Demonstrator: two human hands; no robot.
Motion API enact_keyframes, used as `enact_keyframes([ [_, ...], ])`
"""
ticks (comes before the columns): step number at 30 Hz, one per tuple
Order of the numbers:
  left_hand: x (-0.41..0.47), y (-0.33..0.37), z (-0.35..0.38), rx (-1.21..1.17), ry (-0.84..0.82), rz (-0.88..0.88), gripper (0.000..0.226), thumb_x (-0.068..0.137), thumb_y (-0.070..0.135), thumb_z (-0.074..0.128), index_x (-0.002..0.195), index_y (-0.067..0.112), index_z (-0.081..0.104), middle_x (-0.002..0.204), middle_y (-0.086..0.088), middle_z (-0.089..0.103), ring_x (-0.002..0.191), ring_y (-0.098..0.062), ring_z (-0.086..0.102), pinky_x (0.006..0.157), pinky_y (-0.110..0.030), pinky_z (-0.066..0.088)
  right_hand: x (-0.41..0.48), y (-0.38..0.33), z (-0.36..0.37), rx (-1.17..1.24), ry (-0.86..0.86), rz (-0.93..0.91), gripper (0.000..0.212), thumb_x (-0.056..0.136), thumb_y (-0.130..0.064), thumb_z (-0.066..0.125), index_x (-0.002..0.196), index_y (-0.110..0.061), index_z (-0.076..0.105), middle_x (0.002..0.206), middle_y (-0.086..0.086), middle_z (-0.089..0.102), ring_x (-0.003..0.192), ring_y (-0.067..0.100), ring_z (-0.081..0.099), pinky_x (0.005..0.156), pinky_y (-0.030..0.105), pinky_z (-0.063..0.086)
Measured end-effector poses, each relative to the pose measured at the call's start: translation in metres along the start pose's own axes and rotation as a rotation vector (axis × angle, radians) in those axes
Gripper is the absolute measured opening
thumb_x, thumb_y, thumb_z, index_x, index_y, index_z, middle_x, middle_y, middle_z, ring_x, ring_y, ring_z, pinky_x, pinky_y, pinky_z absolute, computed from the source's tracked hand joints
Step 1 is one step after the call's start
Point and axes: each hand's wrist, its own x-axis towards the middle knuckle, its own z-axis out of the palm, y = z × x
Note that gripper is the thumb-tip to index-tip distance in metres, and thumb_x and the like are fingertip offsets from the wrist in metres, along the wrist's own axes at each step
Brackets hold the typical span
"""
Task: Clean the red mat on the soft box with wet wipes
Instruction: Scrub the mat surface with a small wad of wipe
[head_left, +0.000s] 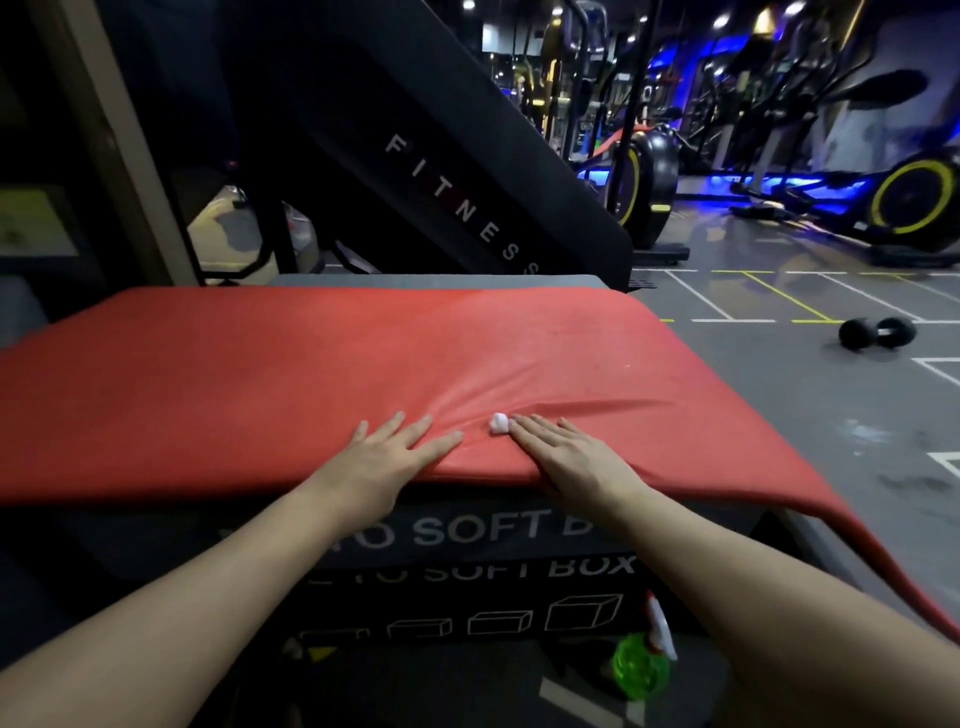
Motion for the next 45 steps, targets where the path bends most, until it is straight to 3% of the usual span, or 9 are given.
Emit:
enact_keyframes([
  [14,-0.12,-0.133,0.015,-0.015,-0.042,-0.283,0.103,0.087,-0.013,0.04,0.153,0.057,0.004,0.171,0.006,0.009,0.158,-0.028,0.01,0.124,-0.05,0.015,0.116,-0.153,0.029,0.09,-0.01,-0.237,0.092,0.08,-0.014,0.063,0.156,-0.011,0.012,0.162,0.01,0.02,0.146,0.035,0.023,0.117,0.05,0.023],
  [24,-0.117,-0.15,0.017,-0.085,-0.134,-0.341,0.106,0.082,0.005,0.059,0.154,0.06,0.004,0.17,0.017,0.001,0.158,-0.019,0.001,0.123,-0.063,0.012,0.129,-0.162,0.029,0.159,-0.019,-0.293,0.092,0.08,-0.035,0.071,0.154,-0.017,0.019,0.154,0.003,0.029,0.143,0.028,0.028,0.113,0.051,0.03],
  [26,-0.111,-0.153,0.017,-0.048,-0.182,-0.335,0.104,0.085,0.022,0.065,0.156,0.057,-0.003,0.17,0.013,-0.006,0.158,-0.022,-0.003,0.122,-0.065,0.01,0.12,-0.157,0.021,0.277,0.003,-0.299,0.079,0.086,-0.053,0.061,0.152,-0.025,0.027,0.15,0.0,0.036,0.136,0.023,0.037,0.109,0.045,0.037],
  [28,-0.104,-0.15,0.019,-0.042,-0.206,-0.329,0.106,0.084,0.051,0.07,0.158,0.052,-0.007,0.171,0.008,-0.01,0.158,-0.027,-0.005,0.123,-0.062,0.006,0.112,-0.148,0.01,0.441,0.058,-0.258,0.053,0.093,-0.059,0.05,0.138,-0.03,0.051,0.134,-0.003,0.055,0.118,0.016,0.055,0.099,0.036,0.047],
  [32,-0.082,-0.119,0.018,-0.124,-0.176,-0.213,0.113,0.073,0.089,0.057,0.16,0.047,-0.002,0.17,0.008,-0.012,0.157,-0.02,-0.009,0.125,-0.055,-0.002,0.105,-0.119,0.002,0.503,0.154,-0.16,0.015,0.091,-0.029,0.065,0.101,-0.026,0.076,0.097,-0.008,0.072,0.087,0.011,0.067,0.082,0.031,0.052],
  [34,-0.07,-0.098,0.021,-0.171,-0.163,-0.205,0.096,0.085,0.084,0.045,0.162,0.043,0.005,0.17,0.013,-0.008,0.157,-0.018,-0.009,0.125,-0.058,-0.003,0.101,-0.112,0.001,0.491,0.159,-0.138,0.01,0.085,-0.024,0.071,0.093,-0.027,0.077,0.09,-0.01,0.073,0.081,0.01,0.066,0.079,0.027,0.05],
  [38,-0.054,-0.087,0.022,-0.254,-0.021,-0.269,0.053,0.106,0.044,0.037,0.158,0.036,0.03,0.168,0.011,0.018,0.155,-0.02,0.011,0.123,-0.06,0.012,0.092,-0.113,-0.016,0.549,0.017,-0.129,0.006,0.082,-0.027,0.076,0.087,-0.028,0.076,0.082,-0.011,0.071,0.076,0.002,0.065,0.071,0.021,0.05],
  [41,-0.052,-0.101,0.017,-0.152,0.093,-0.252,0.047,0.102,0.026,0.042,0.149,0.03,0.045,0.156,0.011,0.041,0.142,-0.017,0.035,0.112,-0.046,0.036,0.086,-0.112,-0.026,0.589,-0.149,-0.122,0.013,0.08,-0.038,0.074,0.09,-0.029,0.074,0.084,-0.012,0.072,0.079,-0.003,0.066,0.074,0.02,0.054],
  [45,-0.045,-0.12,0.018,-0.085,0.134,-0.277,0.039,0.104,0.029,0.044,0.142,0.028,0.052,0.144,0.008,0.049,0.133,-0.017,0.043,0.104,-0.041,0.039,0.102,-0.111,-0.027,0.545,-0.212,-0.129,0.013,0.079,-0.025,0.073,0.091,-0.029,0.075,0.086,-0.01,0.073,0.079,0.0,0.066,0.073,0.019,0.052],
])
